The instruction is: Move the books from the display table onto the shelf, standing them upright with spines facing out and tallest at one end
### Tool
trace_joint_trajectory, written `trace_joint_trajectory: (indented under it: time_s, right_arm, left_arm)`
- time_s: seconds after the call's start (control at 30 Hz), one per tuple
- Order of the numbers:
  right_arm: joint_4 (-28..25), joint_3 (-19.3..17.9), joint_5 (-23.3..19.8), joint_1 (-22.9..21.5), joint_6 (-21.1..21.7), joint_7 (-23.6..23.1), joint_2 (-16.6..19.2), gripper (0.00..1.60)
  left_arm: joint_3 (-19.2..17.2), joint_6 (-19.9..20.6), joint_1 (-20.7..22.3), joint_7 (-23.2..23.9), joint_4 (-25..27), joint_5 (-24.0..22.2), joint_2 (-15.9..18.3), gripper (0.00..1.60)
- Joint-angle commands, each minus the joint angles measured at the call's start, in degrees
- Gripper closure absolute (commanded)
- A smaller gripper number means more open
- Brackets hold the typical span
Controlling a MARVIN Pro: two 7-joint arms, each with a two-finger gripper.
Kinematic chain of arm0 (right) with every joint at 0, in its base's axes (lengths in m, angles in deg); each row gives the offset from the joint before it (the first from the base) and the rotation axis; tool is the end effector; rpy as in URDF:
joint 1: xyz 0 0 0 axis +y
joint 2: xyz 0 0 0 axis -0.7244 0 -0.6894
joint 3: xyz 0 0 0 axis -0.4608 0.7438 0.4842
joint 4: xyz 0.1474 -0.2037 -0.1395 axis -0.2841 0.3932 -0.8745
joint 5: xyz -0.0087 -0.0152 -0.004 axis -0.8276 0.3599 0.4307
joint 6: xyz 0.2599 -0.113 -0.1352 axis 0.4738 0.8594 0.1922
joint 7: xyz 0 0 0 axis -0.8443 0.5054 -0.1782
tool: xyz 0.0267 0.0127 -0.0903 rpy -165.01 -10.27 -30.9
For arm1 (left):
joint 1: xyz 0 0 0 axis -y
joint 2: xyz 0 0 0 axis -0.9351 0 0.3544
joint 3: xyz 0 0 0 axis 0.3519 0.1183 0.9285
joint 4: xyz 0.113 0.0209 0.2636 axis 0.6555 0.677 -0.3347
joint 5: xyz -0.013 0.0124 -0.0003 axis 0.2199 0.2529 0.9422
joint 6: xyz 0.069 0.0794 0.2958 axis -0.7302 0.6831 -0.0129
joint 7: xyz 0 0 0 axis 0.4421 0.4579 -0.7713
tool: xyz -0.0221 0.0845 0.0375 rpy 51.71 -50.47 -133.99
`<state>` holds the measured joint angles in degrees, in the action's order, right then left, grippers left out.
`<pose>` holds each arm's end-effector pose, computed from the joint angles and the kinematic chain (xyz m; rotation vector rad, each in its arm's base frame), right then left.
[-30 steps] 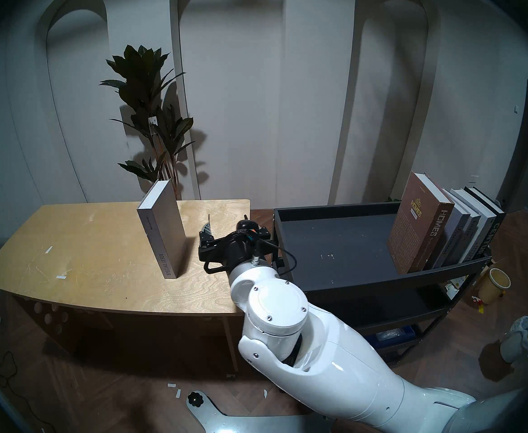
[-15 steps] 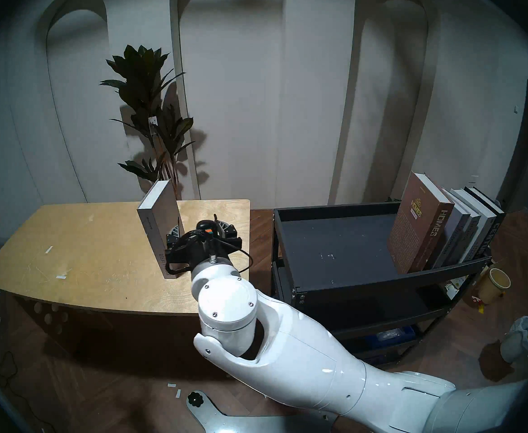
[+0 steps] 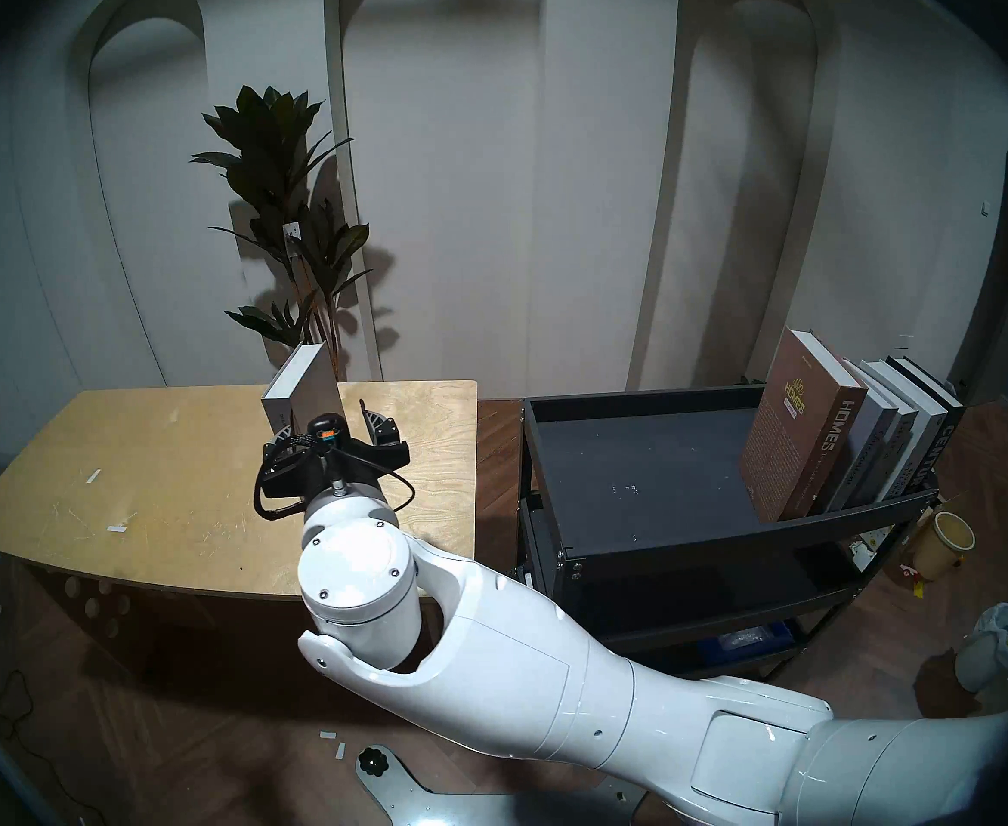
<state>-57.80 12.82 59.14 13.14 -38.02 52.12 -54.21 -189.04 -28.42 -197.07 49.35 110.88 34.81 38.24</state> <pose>0.3399 0.3752 -0.1757 -2.0179 -0.4030 -1.9459 0.2380 0.4159 -0.0828 -1.7397 -0.4108 -2.0530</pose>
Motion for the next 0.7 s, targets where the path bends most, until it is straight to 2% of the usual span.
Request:
trace_joint_trajectory:
  time_s: [0.0, 0.1, 0.2, 0.27, 0.3, 0.67]
  right_arm:
    - [3.5, 0.8, -0.2, -4.2, -2.3, 1.9, -6.5, 0.0]
    - [5.6, 1.6, -0.4, -4.9, -3.5, 2.9, -7.4, 0.0]
    - [9.2, 2.3, -0.9, -6.6, -4.9, 4.5, -9.9, 0.0]
    - [9.7, 2.6, -1.1, -6.8, -5.4, 5.0, -9.9, 0.0]
    - [11.3, 3.0, -1.4, -7.6, -6.0, 5.7, -11.1, 0.0]
    - [18.3, 5.1, -4.4, -11.0, -11.3, 10.4, -15.3, 0.0]
  left_arm:
    - [-1.0, -0.4, 0.7, 0.3, -0.1, -0.1, 1.0, 0.0]
    - [-1.0, -0.4, 0.9, 0.6, -0.3, 0.0, 1.1, 0.0]
    - [-1.0, -0.4, 1.1, 1.0, -0.5, 0.0, 1.2, 0.0]
    - [-1.0, -0.4, 1.2, 1.1, -0.5, 0.0, 1.2, 0.0]
    - [-1.0, -0.4, 1.3, 1.2, -0.6, 0.1, 1.3, 0.0]
    - [-1.1, -0.4, 1.8, 2.2, -1.3, 0.2, 1.5, 0.0]
